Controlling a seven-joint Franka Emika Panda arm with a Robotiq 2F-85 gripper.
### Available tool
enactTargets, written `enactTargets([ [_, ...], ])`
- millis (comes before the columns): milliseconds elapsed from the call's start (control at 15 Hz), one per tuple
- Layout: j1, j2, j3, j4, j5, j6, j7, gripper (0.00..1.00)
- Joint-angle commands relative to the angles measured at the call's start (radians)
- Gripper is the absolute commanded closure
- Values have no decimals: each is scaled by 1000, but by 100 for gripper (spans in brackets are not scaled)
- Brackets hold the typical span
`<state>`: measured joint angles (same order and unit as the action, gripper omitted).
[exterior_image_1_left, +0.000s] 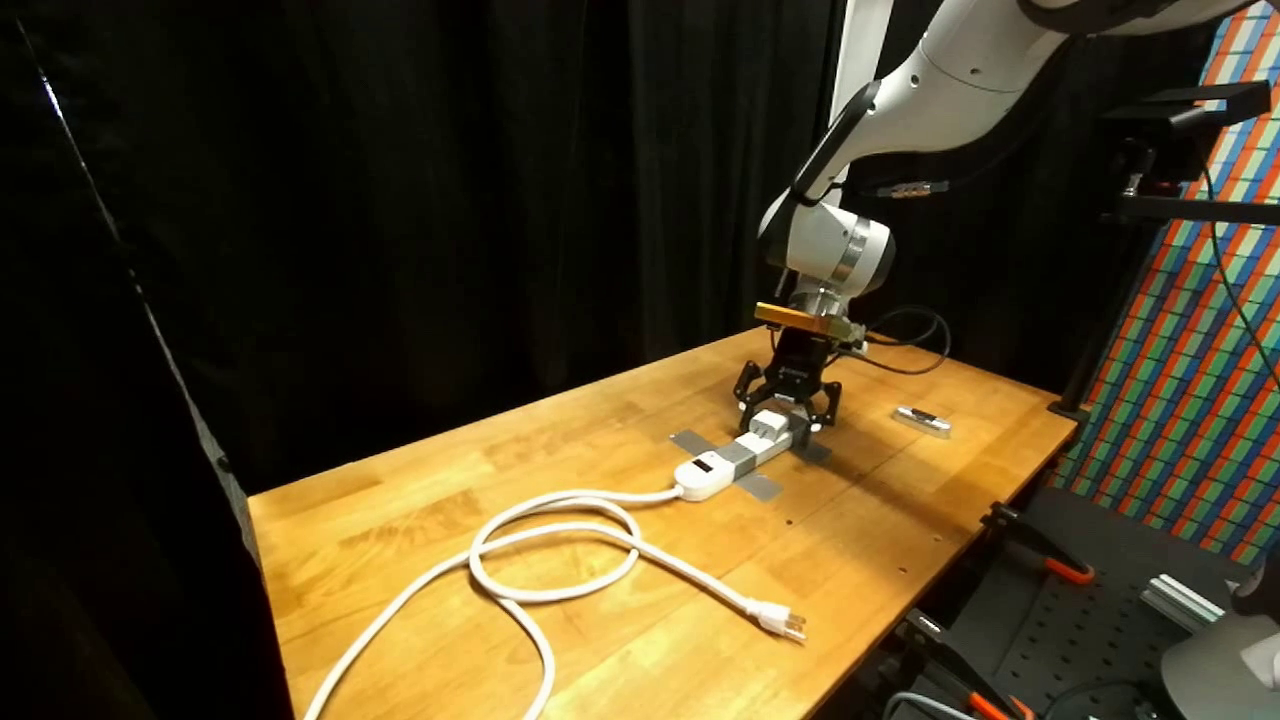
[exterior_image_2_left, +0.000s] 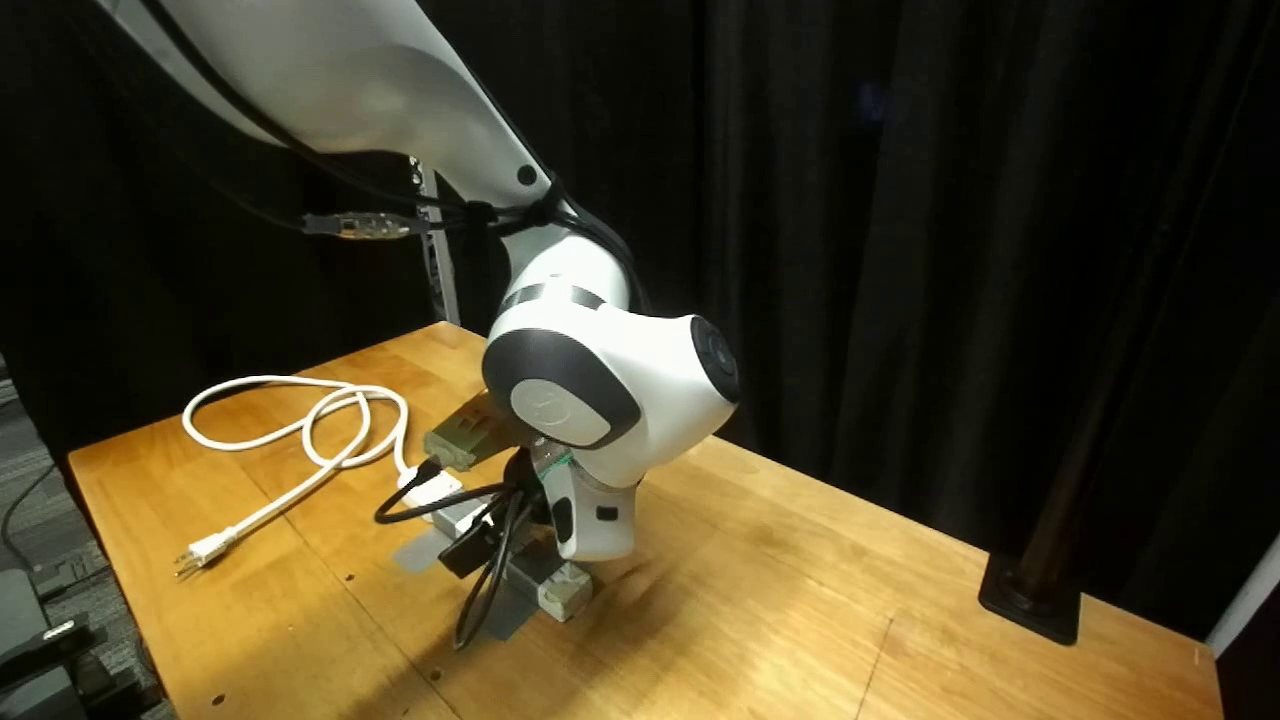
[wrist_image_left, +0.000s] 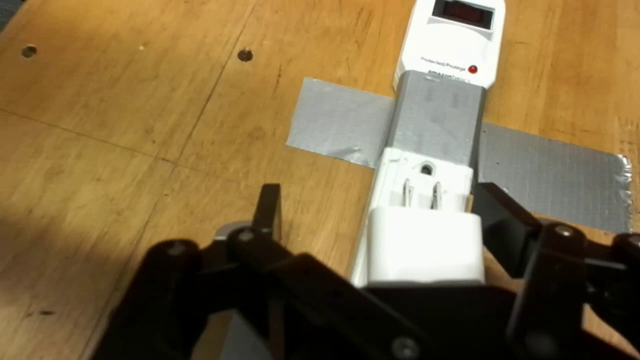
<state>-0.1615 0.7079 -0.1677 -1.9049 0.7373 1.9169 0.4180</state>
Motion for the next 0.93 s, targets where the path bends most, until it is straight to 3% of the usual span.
enactTargets([
  [0,-45,18,5,70,-26,-141,5,0],
  [267,-90,45,4,139,12,-235,-7,0],
  [867,-138,138,0,232,134,-196,-14,0],
])
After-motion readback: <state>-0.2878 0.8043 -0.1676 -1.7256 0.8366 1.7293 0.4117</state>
